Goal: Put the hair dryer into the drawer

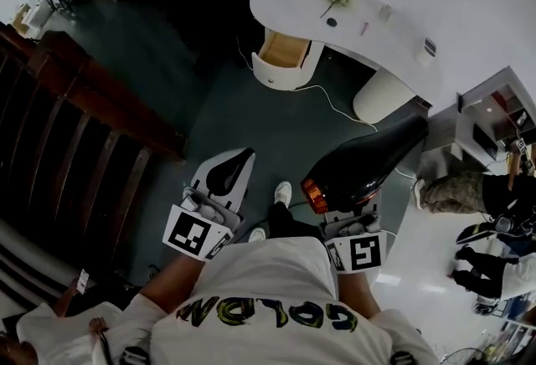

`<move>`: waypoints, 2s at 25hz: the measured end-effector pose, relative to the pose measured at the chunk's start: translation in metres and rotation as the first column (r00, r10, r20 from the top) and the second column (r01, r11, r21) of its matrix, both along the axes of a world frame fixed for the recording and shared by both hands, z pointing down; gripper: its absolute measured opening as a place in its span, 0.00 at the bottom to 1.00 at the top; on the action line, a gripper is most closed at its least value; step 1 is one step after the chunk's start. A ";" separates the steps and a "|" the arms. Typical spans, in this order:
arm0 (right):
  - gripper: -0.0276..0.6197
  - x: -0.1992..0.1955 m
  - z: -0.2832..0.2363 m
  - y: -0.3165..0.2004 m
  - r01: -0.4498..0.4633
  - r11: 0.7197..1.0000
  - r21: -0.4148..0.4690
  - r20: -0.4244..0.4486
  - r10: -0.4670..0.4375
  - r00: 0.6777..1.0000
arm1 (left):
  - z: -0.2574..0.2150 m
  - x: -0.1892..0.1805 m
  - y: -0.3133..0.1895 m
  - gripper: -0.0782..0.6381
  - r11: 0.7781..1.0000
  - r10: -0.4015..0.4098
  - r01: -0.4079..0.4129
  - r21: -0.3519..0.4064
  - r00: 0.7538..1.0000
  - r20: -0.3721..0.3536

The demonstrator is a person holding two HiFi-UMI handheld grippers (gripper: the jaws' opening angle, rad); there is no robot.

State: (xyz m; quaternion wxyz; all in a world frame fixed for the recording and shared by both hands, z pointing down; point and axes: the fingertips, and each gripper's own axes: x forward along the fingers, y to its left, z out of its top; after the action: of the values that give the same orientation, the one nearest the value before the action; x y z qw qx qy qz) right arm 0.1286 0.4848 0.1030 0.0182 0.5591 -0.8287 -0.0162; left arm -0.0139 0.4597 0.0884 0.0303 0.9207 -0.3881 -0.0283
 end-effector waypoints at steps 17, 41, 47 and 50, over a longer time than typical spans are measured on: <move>0.45 0.055 0.015 -0.154 0.082 0.996 -0.025 -0.010 -0.082 0.997 | 0.004 0.056 -0.148 0.13 0.997 -0.074 0.074 -0.001 0.997 0.002; 0.45 -0.029 0.032 -0.417 0.110 0.993 -0.051 -0.062 -0.113 0.992 | 0.030 -0.015 -0.412 0.13 0.999 -0.043 0.043 -0.016 0.999 -0.030; 0.45 -0.053 0.030 -0.491 0.107 0.992 -0.070 -0.063 -0.111 0.992 | 0.025 -0.039 -0.486 0.13 0.999 -0.034 0.033 -0.027 0.999 -0.025; 0.45 -0.058 0.032 -0.515 0.107 0.992 -0.072 -0.059 -0.111 0.992 | 0.028 -0.044 -0.510 0.13 0.999 -0.028 0.028 -0.034 0.999 -0.024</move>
State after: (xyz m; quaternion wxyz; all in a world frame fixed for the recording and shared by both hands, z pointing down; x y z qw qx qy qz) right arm 0.0707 -0.0298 0.1354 0.0625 0.5112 -0.8572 -0.0065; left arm -0.0576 -0.0504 0.1163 0.0503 0.9141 -0.4009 -0.0331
